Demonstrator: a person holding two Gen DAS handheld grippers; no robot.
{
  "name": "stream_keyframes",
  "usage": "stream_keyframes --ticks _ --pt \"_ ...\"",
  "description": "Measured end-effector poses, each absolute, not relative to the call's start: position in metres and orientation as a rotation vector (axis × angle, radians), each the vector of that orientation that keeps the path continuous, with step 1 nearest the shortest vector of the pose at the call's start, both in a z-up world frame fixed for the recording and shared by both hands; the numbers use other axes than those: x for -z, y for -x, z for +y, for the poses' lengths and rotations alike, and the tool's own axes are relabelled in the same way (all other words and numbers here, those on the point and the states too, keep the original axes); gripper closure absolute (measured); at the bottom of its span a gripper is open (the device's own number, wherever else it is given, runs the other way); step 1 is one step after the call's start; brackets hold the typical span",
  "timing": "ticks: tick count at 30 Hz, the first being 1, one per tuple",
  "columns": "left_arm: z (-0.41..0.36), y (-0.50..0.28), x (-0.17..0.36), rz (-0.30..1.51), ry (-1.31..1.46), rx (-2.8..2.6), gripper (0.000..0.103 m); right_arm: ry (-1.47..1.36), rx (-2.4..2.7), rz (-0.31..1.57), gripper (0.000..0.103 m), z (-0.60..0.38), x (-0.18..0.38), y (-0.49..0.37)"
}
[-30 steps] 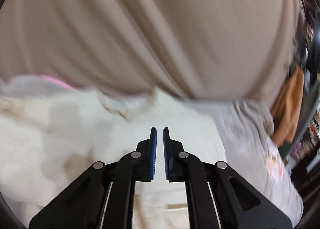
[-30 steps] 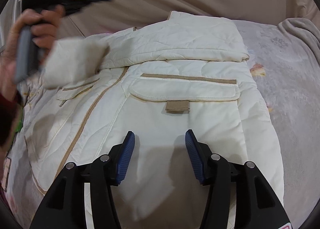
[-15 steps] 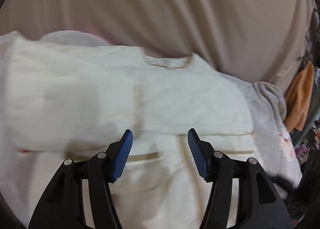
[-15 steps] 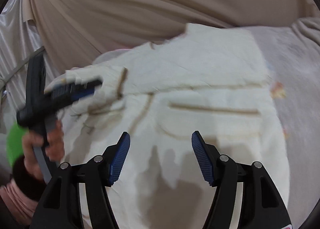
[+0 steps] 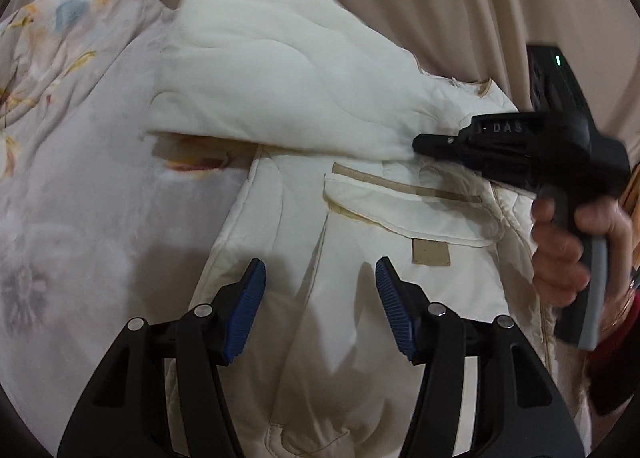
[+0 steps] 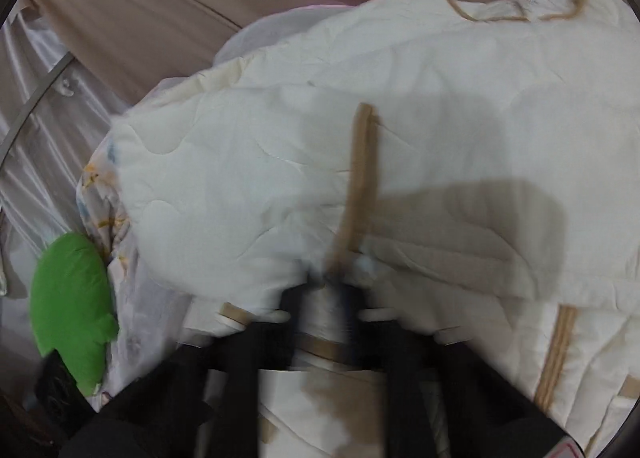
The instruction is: Fold large clothes
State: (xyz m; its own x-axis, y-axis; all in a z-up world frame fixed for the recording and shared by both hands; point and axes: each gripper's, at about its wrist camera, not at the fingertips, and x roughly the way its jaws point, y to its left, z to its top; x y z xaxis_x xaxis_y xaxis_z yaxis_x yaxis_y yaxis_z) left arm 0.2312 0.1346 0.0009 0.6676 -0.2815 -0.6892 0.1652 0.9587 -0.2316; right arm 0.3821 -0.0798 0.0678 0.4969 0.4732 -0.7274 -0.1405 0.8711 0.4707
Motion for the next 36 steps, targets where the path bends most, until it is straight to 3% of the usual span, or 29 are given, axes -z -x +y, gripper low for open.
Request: stream_keyframes --ticks 4,8,11,16,19,27,32,34,36 --pt "0.136 -0.232 -0.001 0.802 0.155 0.260 0.048 -0.294 -0.332 0.666 0.101 -0.112 -0.168 -0.350" --pt "0.138 -0.235 -0.007 0.812 0.214 0.294 0.048 -0.246 -0.123 0.508 0.101 -0.194 -0.228 -0.323" --pt "0.132 -0.245 -0.019 0.816 0.257 0.357 0.048 -0.221 0.064 0.554 0.101 -0.259 -0.214 -0.325" --pt "0.102 -0.285 -0.044 0.829 0.357 0.492 0.046 -0.329 0.176 0.725 0.101 -0.334 -0.130 -0.330" --pt "0.084 -0.327 -0.046 0.874 0.455 0.554 0.038 -0.304 0.183 0.755 0.101 -0.336 -0.103 -0.328" --pt "0.106 -0.397 -0.026 0.900 0.453 0.244 0.039 -0.337 0.120 0.675 0.100 -0.337 -0.117 -0.301" --pt "0.118 -0.405 -0.009 0.906 0.459 0.228 0.039 -0.313 0.131 0.757 0.100 -0.340 -0.085 -0.299" --pt "0.116 -0.399 -0.012 0.879 0.440 0.219 0.039 -0.295 0.140 0.771 0.098 -0.336 -0.081 -0.297" --pt "0.115 -0.394 -0.016 0.853 0.405 0.209 0.039 -0.294 0.146 0.728 0.089 -0.335 -0.092 -0.291"
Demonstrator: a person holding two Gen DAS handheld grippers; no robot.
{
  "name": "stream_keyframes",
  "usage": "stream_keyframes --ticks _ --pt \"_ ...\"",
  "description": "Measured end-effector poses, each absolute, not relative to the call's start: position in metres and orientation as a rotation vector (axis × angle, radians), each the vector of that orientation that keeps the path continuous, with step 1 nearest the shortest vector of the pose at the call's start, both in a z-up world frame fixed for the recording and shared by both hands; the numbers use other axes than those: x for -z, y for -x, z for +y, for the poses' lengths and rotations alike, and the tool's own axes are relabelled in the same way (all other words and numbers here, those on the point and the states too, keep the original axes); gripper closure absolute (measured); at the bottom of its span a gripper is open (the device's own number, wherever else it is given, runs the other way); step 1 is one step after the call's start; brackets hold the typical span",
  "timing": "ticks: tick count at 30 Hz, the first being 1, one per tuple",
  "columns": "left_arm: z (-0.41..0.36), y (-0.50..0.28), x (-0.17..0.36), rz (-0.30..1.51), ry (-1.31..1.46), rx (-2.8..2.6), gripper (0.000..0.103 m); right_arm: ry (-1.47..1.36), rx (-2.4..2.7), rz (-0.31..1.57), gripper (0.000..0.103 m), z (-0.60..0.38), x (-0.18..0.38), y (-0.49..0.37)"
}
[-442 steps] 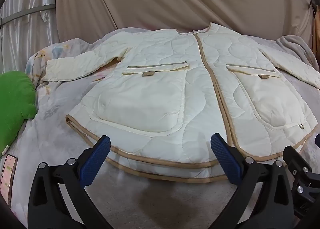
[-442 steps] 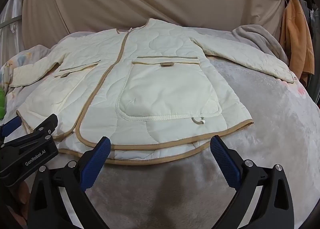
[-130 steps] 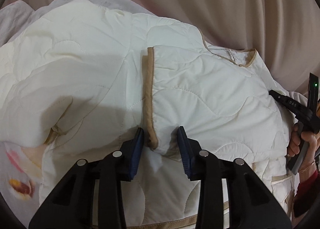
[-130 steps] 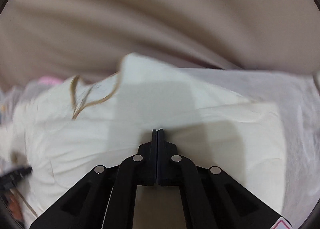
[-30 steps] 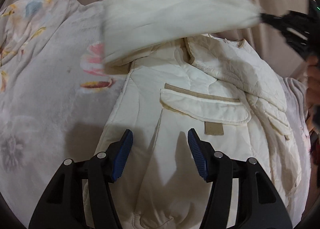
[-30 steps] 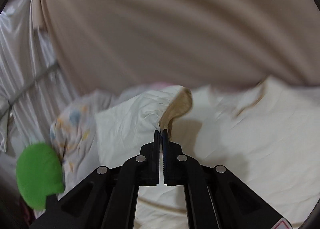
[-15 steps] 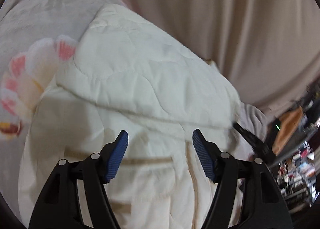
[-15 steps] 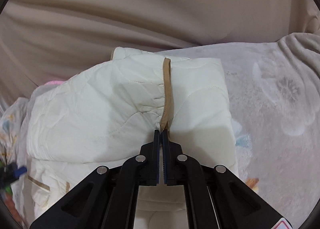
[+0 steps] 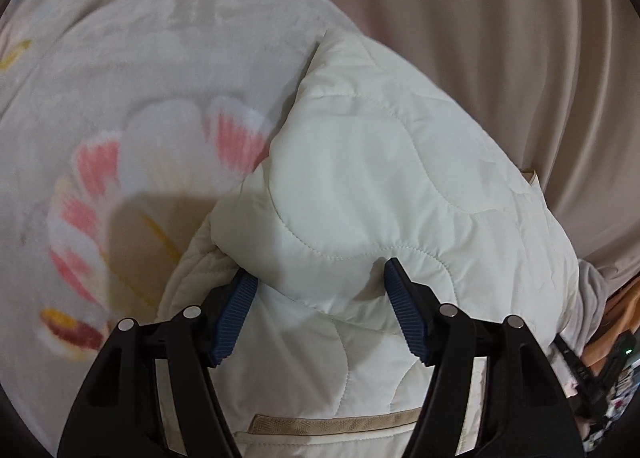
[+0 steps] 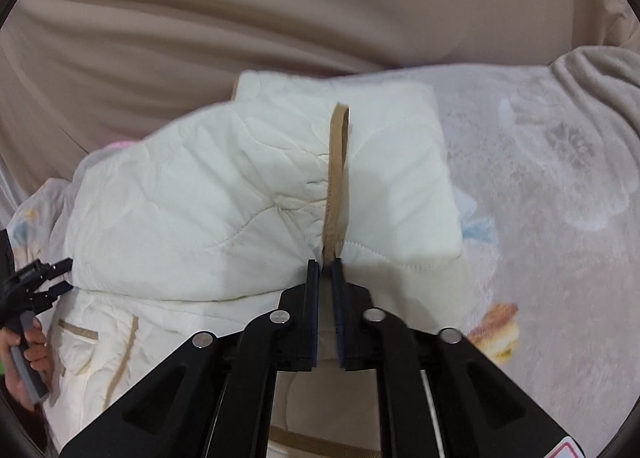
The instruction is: Fold large clothes
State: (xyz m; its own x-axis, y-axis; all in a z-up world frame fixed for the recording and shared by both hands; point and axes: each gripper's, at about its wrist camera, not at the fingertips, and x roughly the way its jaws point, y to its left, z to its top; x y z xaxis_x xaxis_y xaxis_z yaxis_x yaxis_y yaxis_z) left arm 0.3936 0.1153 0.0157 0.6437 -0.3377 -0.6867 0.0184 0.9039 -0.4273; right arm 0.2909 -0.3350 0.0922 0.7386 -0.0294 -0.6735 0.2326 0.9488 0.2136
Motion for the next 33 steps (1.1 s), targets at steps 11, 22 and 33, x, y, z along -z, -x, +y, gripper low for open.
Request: stream_keyframes --ticks 11,22,33 --pt "0.101 -0.379 -0.010 0.760 0.232 0.118 0.039 -0.411 0.089 0.632 0.100 -0.341 -0.099 -0.282" --pt "0.116 -0.378 0.002 0.782 0.256 0.118 0.038 -0.392 0.208 0.740 0.095 -0.353 -0.089 -0.273" --pt "0.108 -0.376 0.003 0.774 0.227 0.100 0.038 -0.110 -0.115 0.634 0.069 -0.198 -0.170 -0.353"
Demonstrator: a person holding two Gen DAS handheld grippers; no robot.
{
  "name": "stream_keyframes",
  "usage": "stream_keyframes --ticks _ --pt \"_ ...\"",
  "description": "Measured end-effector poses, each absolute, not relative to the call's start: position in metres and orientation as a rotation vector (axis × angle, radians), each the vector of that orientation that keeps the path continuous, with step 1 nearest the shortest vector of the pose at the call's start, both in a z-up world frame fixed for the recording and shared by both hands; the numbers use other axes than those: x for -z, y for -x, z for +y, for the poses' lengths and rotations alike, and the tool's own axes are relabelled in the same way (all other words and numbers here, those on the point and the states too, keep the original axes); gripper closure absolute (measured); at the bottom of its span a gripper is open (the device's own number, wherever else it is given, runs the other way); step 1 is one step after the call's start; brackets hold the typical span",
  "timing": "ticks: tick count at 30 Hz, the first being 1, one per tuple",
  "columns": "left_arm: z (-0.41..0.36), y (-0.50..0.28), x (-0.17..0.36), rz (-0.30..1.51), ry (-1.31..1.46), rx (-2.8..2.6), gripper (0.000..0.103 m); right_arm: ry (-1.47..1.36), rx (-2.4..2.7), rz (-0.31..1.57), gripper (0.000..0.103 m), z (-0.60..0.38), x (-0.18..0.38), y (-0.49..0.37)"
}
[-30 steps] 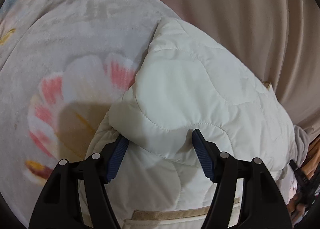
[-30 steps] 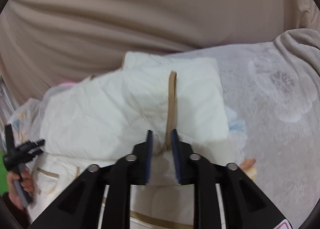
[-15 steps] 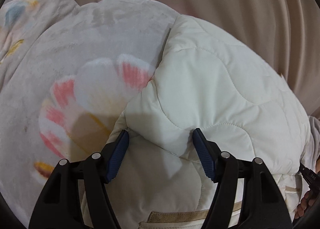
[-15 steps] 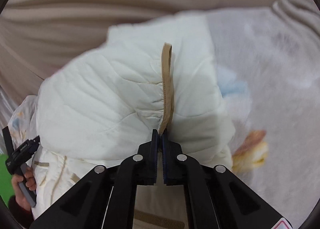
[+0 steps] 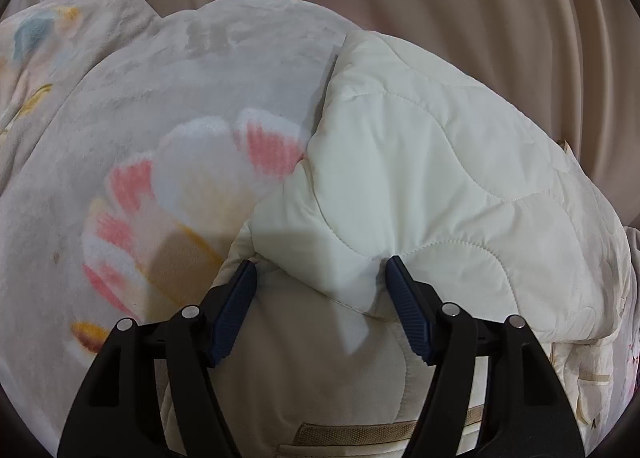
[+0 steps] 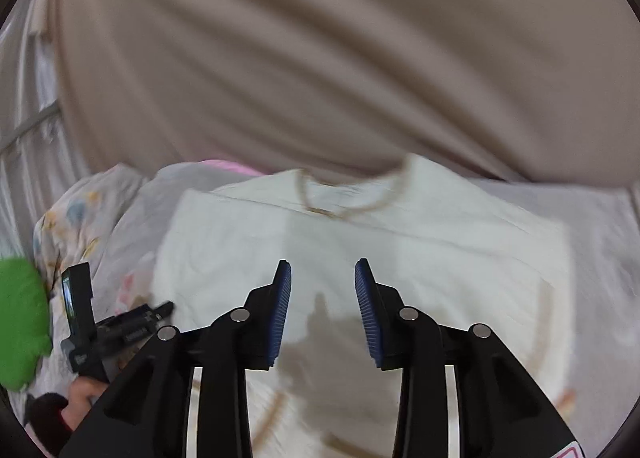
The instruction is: Fold large clothes
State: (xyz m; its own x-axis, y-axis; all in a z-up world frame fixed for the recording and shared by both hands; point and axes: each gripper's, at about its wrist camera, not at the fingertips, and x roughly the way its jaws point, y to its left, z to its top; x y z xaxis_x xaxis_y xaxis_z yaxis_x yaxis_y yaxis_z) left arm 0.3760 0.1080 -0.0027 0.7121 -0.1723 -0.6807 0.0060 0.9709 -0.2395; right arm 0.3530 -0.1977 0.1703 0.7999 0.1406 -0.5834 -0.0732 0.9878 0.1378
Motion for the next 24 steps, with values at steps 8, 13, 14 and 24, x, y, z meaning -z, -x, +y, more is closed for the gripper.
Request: stream_keyframes --ticks 8,13,14,24 --pt "0.110 -0.379 0.004 0.780 0.238 0.107 0.038 -0.085 -0.267 0.751 0.085 -0.085 -0.138 -0.464" --pt "0.110 -0.379 0.005 0.784 0.233 0.105 0.038 0.009 -0.225 0.828 0.087 -0.047 -0.102 -0.494" --pt "0.110 -0.379 0.005 0.783 0.235 0.107 0.038 0.035 -0.211 0.828 0.090 -0.051 -0.097 -0.495" --pt "0.112 -0.382 0.007 0.787 0.239 0.111 0.035 -0.179 0.082 0.726 0.097 -0.288 -0.117 -0.395"
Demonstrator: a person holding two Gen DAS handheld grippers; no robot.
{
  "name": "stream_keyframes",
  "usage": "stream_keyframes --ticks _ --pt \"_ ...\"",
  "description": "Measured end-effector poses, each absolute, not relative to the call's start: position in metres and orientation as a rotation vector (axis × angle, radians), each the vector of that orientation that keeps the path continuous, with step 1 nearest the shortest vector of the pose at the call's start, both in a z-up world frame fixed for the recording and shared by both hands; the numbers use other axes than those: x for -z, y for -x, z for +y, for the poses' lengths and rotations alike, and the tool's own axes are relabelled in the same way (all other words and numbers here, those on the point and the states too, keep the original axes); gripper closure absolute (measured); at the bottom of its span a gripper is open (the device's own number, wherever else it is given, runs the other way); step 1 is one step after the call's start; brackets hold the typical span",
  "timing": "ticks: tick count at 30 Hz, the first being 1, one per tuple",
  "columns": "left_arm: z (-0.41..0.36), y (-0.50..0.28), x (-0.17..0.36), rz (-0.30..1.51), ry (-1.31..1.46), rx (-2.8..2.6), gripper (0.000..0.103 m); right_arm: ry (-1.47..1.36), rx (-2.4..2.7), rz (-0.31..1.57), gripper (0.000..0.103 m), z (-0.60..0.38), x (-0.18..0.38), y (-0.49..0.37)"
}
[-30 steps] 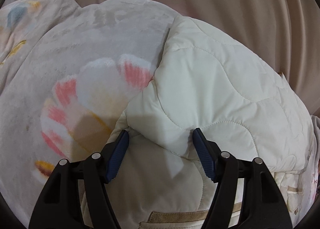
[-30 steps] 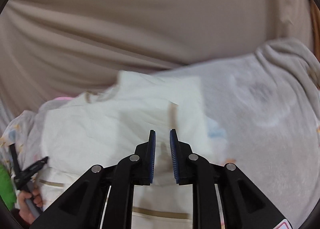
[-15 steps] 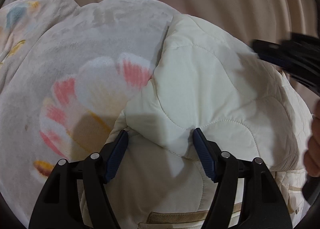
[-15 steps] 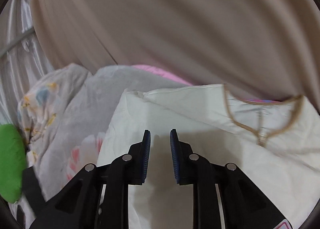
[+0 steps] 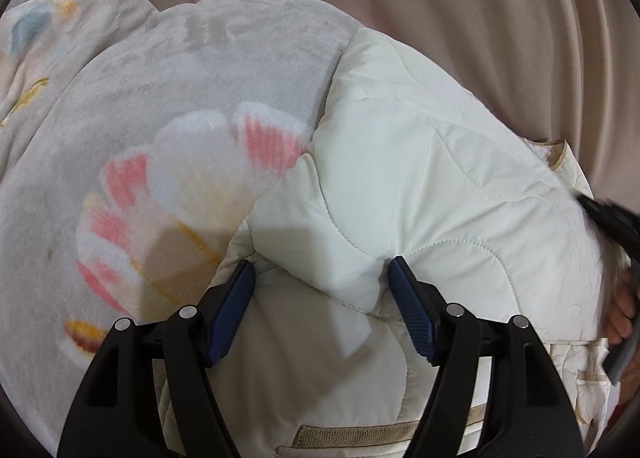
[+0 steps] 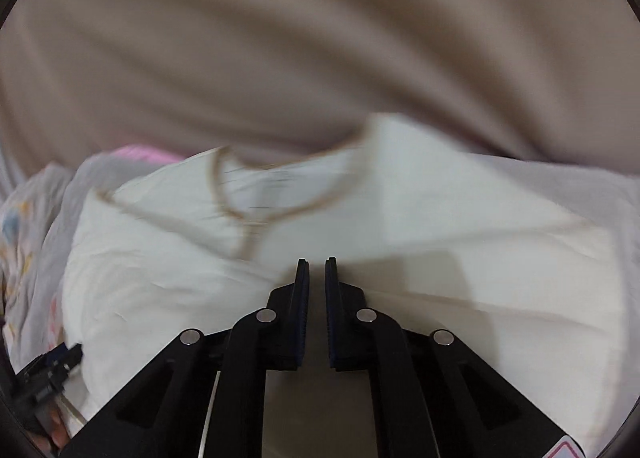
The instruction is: Fold large clothes
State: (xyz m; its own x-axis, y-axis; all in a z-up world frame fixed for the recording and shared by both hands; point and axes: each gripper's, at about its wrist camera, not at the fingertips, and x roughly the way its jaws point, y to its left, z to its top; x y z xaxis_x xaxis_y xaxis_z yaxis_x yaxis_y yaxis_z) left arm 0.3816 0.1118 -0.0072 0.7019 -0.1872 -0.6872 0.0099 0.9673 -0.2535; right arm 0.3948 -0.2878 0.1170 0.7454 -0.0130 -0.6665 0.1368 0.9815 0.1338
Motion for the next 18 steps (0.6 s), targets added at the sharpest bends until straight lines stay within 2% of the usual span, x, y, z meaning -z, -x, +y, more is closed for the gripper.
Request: stream_keyframes --ticks 2,3,4,6,8,10,11,12,13,15,18 --pt "0.111 -0.381 0.007 0.788 0.234 0.108 0.035 -0.204 0.172 0.684 0.088 -0.330 -0.128 -0.350" --pt "0.111 -0.382 0.007 0.789 0.230 0.106 0.035 -0.214 0.217 0.670 0.076 -0.346 -0.132 -0.332" --pt "0.110 -0.382 0.007 0.790 0.227 0.104 0.035 -0.236 0.242 0.653 0.072 -0.359 -0.136 -0.313" --pt "0.108 -0.382 0.007 0.792 0.221 0.101 0.035 -0.321 0.220 0.621 0.056 -0.383 -0.138 -0.279" --pt "0.108 -0.382 0.007 0.792 0.219 0.099 0.035 -0.380 0.186 0.648 0.047 -0.397 -0.131 -0.261" --pt "0.108 -0.382 0.007 0.791 0.217 0.097 0.035 -0.399 0.160 0.694 0.044 -0.395 -0.119 -0.261" --pt "0.107 -0.382 0.007 0.792 0.215 0.096 0.035 -0.390 0.150 0.720 0.048 -0.390 -0.113 -0.267" --pt "0.107 -0.382 0.007 0.791 0.212 0.092 0.035 -0.367 0.141 0.749 0.074 -0.383 -0.108 -0.272" --pt "0.107 -0.382 0.007 0.791 0.208 0.087 0.035 -0.345 0.138 0.762 0.088 -0.376 -0.109 -0.275" --pt "0.106 -0.381 0.006 0.791 0.203 0.081 0.035 -0.333 0.104 0.664 0.095 -0.366 -0.132 -0.263" --pt "0.105 -0.382 0.006 0.792 0.194 0.076 0.035 -0.324 0.052 0.495 0.097 -0.356 -0.168 -0.241"
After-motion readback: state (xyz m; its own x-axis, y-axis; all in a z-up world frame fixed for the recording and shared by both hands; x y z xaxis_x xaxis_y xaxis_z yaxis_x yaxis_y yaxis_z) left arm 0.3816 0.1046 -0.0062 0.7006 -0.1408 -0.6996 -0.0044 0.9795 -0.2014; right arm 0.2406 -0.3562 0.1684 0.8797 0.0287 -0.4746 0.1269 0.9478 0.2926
